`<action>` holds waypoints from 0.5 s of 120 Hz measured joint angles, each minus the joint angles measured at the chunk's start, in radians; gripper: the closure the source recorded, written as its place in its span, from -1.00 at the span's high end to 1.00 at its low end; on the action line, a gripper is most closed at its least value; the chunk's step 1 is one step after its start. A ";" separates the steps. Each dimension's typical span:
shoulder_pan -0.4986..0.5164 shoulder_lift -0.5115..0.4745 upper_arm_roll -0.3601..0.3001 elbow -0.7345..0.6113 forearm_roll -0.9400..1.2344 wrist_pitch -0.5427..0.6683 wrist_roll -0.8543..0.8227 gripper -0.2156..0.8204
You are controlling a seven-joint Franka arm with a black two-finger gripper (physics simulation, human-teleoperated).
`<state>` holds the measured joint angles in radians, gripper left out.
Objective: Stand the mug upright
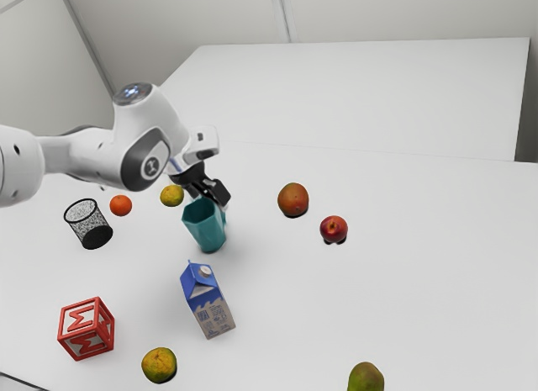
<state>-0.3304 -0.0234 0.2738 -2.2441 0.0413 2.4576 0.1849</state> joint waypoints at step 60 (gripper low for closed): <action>0.165 0.205 -0.082 0.648 -0.119 -0.603 -0.008 0.58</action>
<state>-0.1657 0.1820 0.1917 -1.5963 -0.0777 1.8543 0.1771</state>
